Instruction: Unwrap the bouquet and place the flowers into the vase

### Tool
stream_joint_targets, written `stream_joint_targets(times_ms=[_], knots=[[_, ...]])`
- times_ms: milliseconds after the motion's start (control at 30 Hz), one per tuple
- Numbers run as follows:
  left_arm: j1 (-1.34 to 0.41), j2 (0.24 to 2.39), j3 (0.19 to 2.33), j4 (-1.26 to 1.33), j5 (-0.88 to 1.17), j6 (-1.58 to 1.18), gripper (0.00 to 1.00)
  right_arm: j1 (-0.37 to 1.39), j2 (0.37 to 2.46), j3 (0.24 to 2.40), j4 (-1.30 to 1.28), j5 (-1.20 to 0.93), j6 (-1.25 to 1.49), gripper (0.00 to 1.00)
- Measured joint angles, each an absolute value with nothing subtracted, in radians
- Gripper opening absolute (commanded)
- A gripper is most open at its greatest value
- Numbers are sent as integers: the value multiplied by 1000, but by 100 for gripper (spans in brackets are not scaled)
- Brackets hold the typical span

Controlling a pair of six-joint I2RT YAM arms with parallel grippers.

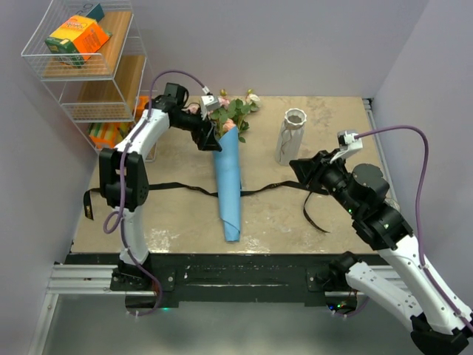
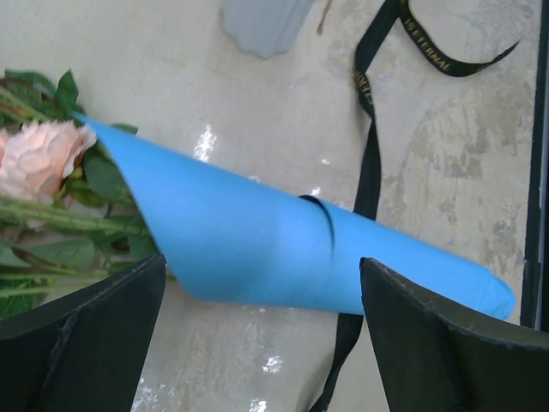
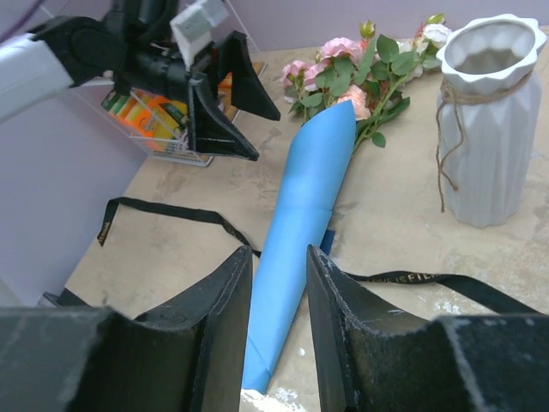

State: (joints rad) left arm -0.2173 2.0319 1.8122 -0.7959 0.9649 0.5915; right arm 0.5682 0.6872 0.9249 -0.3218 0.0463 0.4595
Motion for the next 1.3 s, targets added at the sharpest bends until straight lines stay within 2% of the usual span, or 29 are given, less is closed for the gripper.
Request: stream_joint_targets(times_ms=[333,567,633,667,800,900,1067,1167,1300], knots=[[-174,2239,1944,-872,954,618,96,568,680,925,-319,30,460,35],[-177,2261,1961,-884,957,626,93,568,681,924,-309,22,460,33],[-177,2262,1961,-885,960,630,88,568,682,923,-301,9,460,32],[-178,2263,1961,-885,962,632,85,568,683,923,-297,6,460,32],[-180,2271,1961,-890,974,650,60,568,691,910,-280,-1,465,31],[-186,2281,1962,-911,987,675,49,568,697,903,-274,-7,471,30],[-197,2308,1966,-960,1001,719,38,568,699,896,-267,-19,475,28],[-199,2310,1966,-979,1006,731,24,568,699,892,-261,-20,479,27],[-199,2309,1968,-993,1017,748,0,568,700,891,-255,-22,484,27]])
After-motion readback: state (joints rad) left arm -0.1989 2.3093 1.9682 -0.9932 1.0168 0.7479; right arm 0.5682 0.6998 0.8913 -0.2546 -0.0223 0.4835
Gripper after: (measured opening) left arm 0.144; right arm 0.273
